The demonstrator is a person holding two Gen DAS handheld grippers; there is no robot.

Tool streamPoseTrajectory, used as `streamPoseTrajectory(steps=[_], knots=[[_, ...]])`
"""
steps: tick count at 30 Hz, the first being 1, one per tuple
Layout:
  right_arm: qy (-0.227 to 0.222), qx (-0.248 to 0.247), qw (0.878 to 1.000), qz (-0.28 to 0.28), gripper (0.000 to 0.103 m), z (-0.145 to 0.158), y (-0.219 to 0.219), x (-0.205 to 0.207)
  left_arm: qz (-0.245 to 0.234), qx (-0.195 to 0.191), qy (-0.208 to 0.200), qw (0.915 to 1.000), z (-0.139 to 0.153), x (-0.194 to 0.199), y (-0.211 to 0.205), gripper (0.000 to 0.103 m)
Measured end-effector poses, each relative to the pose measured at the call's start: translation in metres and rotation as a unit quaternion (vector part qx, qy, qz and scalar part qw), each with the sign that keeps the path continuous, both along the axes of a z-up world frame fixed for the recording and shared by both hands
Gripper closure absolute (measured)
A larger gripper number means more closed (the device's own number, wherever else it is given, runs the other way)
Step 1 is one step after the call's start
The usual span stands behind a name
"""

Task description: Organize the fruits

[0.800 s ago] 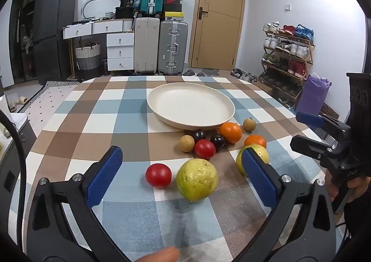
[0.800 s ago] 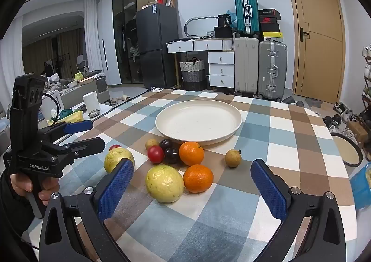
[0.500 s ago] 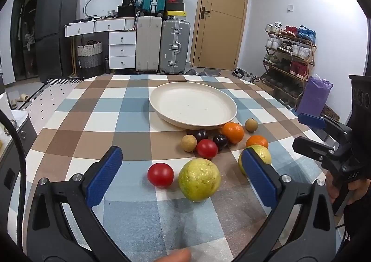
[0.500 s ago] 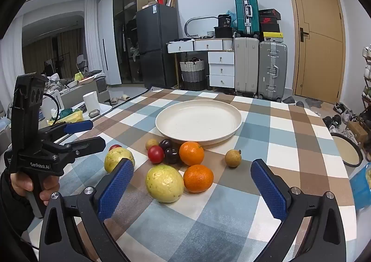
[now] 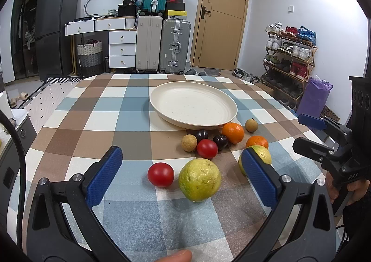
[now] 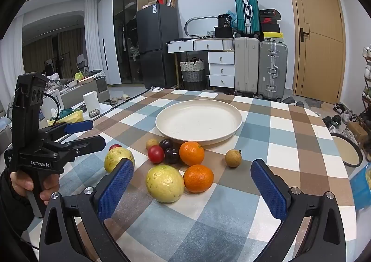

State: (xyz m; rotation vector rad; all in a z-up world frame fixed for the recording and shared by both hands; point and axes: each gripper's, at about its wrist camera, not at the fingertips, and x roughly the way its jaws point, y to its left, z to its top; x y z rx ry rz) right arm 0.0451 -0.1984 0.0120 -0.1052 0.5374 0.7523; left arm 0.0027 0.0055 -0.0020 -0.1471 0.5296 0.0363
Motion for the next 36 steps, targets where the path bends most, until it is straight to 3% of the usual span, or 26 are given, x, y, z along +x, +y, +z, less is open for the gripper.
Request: streamPoseTrajectory(steps=[36], knots=[[0.001,0.000,1.000,0.000,0.000,-0.0005,0.0009,0.0001,0.001,0.000,0.002,1.0000,-0.0015,0.0017,0.0009,0.001]])
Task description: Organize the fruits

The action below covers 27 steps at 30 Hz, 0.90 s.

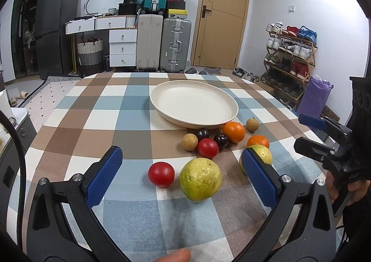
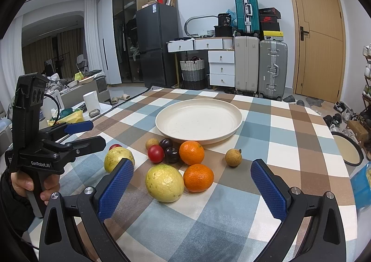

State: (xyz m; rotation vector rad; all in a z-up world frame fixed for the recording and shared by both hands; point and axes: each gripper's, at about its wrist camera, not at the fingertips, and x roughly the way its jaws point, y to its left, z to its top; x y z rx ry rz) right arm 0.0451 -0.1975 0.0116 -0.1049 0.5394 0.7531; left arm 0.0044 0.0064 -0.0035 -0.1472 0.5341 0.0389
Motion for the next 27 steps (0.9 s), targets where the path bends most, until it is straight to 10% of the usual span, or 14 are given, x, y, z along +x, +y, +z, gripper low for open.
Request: streamPoseTrajectory(steps=[27], knots=[[0.000,0.000,1.000,-0.001,0.000,0.0006,-0.0015,-0.0011,0.001,0.000,0.002,1.0000,-0.0030,-0.0007,0.0010,0.001]])
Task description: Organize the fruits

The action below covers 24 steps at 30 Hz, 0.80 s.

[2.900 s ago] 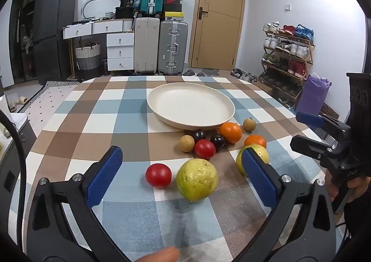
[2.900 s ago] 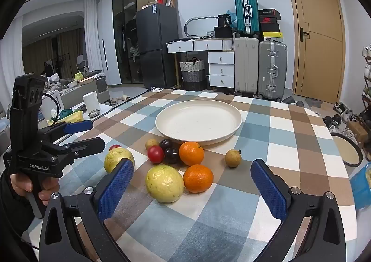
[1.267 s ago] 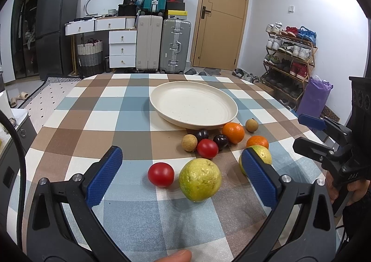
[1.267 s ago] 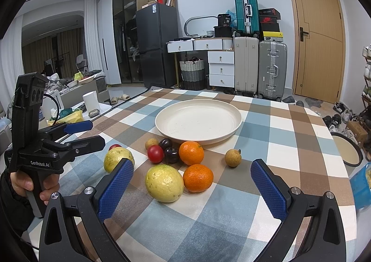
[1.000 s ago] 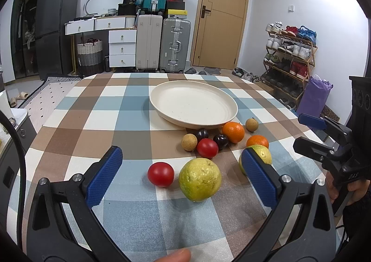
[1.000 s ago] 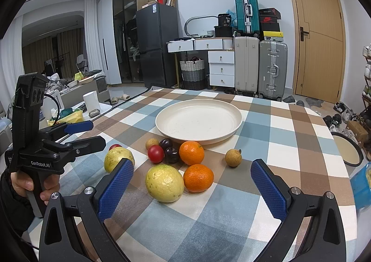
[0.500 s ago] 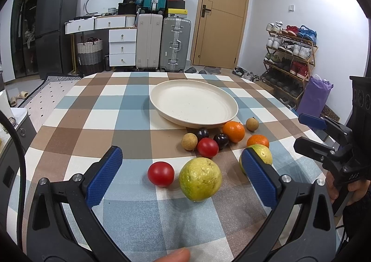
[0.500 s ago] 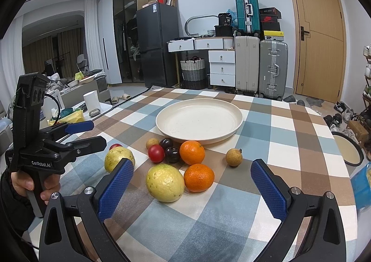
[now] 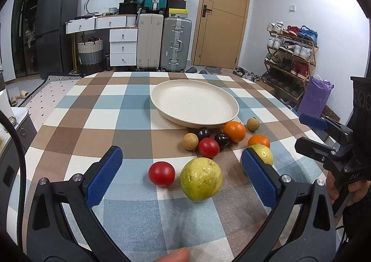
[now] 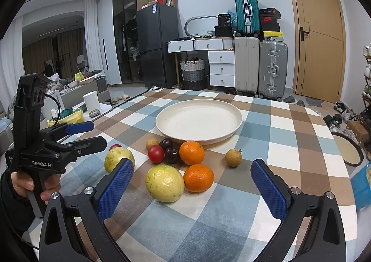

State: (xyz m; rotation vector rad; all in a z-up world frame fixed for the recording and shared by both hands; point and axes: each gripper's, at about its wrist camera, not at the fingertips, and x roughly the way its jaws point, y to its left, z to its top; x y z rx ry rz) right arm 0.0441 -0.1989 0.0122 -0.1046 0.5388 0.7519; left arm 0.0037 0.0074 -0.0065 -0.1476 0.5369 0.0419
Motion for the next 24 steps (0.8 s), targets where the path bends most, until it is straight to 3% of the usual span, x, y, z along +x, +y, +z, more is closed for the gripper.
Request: streamPoseTrajectory(steps=[24], knots=[[0.013,-0.015,1.000,-0.008,0.000,-0.0052,0.0059,0.0053,-0.001,0.011,0.004,0.9999,-0.0039,0.0003,-0.0019,0.001]])
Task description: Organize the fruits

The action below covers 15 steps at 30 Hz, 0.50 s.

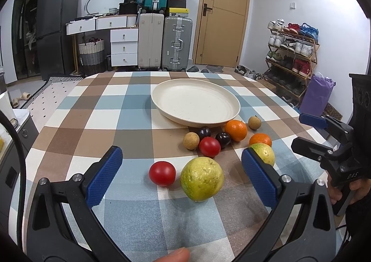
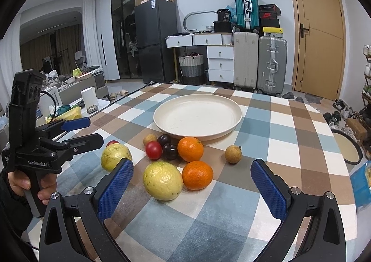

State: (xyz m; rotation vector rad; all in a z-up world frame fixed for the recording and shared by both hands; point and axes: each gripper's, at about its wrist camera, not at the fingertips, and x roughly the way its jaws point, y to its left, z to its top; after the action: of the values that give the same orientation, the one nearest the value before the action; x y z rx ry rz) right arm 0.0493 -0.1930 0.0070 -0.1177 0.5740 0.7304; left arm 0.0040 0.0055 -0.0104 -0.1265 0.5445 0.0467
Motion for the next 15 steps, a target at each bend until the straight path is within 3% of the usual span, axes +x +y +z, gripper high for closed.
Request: streamPoseTrajectory(steps=[5,15], knots=[[0.021,-0.015,1.000,-0.004,0.000,-0.003,0.002,0.003,-0.011,0.010,0.003,0.9999,0.003,0.000,-0.008,0.001],[0.088,-0.033,0.996,0.008,0.000,-0.013,0.013,0.006,-0.046,0.011,0.061,0.9970,-0.007,0.011,-0.019,0.001]])
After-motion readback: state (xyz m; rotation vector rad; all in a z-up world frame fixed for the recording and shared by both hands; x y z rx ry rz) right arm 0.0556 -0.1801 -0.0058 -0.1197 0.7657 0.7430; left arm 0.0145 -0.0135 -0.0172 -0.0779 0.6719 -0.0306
